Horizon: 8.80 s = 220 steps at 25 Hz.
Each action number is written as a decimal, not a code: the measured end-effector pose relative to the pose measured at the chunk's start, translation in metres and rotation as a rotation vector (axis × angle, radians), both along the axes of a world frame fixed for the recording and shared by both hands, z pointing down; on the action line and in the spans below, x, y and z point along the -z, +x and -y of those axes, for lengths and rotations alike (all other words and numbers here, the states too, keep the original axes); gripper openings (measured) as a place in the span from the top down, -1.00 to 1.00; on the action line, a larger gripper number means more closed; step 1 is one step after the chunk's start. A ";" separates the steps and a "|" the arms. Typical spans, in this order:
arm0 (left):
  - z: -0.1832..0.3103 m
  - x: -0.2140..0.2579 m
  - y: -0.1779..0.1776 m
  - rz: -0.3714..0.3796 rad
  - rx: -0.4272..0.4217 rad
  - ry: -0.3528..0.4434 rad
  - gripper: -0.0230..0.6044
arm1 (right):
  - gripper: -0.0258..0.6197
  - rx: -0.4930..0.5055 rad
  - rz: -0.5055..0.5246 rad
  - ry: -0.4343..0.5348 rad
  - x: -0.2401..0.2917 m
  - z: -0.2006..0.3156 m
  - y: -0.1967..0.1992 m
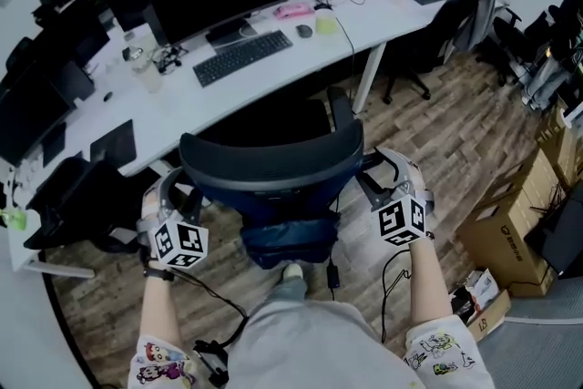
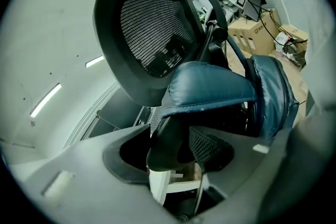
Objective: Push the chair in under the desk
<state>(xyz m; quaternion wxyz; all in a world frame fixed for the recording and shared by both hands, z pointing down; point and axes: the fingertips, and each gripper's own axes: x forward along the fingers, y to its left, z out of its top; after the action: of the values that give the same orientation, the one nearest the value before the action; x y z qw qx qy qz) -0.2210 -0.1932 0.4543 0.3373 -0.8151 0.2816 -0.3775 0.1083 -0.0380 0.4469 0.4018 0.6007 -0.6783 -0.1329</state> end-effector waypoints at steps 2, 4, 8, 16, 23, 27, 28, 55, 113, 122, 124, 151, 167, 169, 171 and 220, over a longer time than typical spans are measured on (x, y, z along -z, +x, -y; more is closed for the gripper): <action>0.009 0.001 0.005 0.002 -0.010 0.002 0.17 | 0.10 -0.008 0.001 -0.004 0.001 0.010 0.005; 0.017 0.003 0.011 -0.004 -0.014 0.008 0.17 | 0.10 -0.013 0.002 -0.005 0.002 0.018 0.011; 0.028 0.005 0.021 -0.015 -0.015 0.019 0.17 | 0.10 -0.018 0.001 -0.014 0.002 0.032 0.022; 0.039 0.007 0.045 -0.017 0.006 0.030 0.17 | 0.09 0.011 -0.003 -0.010 0.005 0.055 0.052; 0.037 0.005 0.070 -0.019 0.080 0.030 0.17 | 0.09 0.084 -0.010 -0.002 0.004 0.072 0.084; 0.031 0.002 0.082 -0.013 0.149 0.028 0.17 | 0.09 0.149 -0.008 0.007 0.003 0.083 0.103; 0.028 0.001 0.086 -0.013 0.166 0.029 0.17 | 0.09 0.166 -0.009 0.009 0.003 0.086 0.108; 0.023 0.000 0.137 -0.014 0.369 0.034 0.17 | 0.09 0.386 -0.022 0.028 0.005 0.157 0.171; 0.193 0.007 0.099 -0.061 0.496 0.060 0.15 | 0.08 0.448 -0.001 0.058 0.013 0.354 0.132; 0.190 0.004 0.103 -0.106 0.489 0.028 -0.07 | -0.02 0.441 0.042 0.056 0.013 0.350 0.127; 0.188 0.003 0.102 -0.087 0.485 0.029 -0.07 | -0.05 0.441 0.044 0.048 0.013 0.348 0.128; 0.106 0.022 0.126 -0.435 0.538 -0.047 -0.04 | -0.08 0.429 0.316 0.074 0.025 0.261 0.108; 0.052 0.027 0.171 -0.771 0.491 -0.190 0.33 | 0.44 0.430 0.690 0.052 0.030 0.207 0.098; 0.045 0.026 0.177 -0.838 0.489 -0.245 0.39 | 0.54 0.430 0.716 0.046 0.029 0.202 0.096; 0.040 0.026 0.183 -0.903 0.484 -0.290 0.45 | 0.60 0.430 0.741 0.042 0.028 0.198 0.095; 0.008 0.005 0.191 -0.998 0.484 -0.390 0.89 | 0.92 0.380 0.829 0.027 0.016 0.176 0.095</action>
<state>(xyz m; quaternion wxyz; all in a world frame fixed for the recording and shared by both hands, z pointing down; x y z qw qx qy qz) -0.0296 -0.2007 0.4494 -0.0880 -0.8538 0.5096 -0.0592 0.2036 -0.2139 0.4309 0.0570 0.4732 -0.8782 0.0387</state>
